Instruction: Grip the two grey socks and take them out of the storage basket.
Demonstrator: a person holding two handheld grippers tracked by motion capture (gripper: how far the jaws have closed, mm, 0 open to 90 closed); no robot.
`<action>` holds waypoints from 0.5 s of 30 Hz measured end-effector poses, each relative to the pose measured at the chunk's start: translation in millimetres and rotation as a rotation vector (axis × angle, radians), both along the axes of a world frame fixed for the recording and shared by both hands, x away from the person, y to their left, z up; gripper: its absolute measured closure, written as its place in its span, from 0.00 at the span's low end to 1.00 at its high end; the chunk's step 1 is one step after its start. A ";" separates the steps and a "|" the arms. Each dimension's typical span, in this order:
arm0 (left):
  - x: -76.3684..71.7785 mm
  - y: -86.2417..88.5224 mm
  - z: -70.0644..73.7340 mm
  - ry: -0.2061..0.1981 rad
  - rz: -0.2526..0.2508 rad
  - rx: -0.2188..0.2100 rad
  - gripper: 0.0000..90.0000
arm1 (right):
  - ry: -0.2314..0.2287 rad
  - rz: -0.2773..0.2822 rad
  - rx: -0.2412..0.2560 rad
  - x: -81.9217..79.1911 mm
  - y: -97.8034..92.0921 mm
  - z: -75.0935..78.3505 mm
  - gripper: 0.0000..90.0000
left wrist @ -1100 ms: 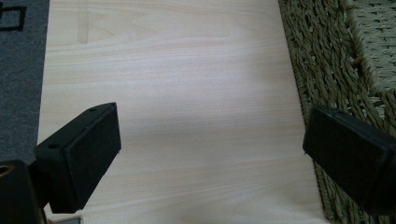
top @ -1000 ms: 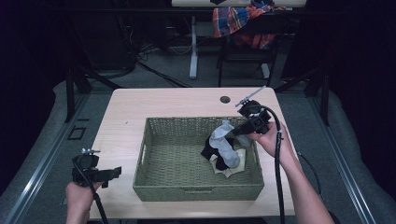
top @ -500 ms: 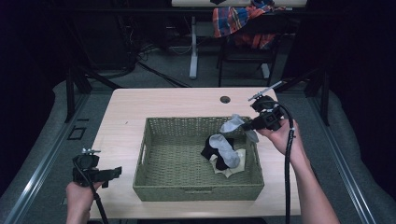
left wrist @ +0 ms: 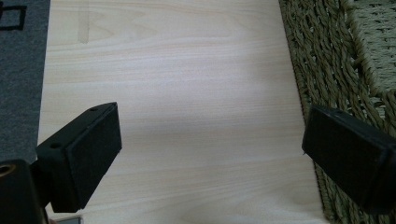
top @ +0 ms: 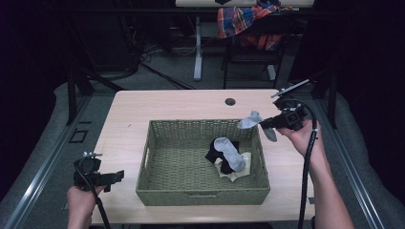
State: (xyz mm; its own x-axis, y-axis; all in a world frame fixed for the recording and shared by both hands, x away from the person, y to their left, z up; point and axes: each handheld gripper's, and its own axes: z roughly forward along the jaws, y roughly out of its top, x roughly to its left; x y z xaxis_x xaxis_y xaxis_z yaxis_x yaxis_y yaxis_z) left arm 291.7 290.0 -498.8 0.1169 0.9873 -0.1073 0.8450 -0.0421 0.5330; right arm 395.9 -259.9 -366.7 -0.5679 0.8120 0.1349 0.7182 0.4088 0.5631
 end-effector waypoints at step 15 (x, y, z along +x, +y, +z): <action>0.3 -0.5 -0.4 0.005 0.001 -0.002 0.05 | -0.015 -0.080 0.010 -0.1 -35.6 2.1 0.91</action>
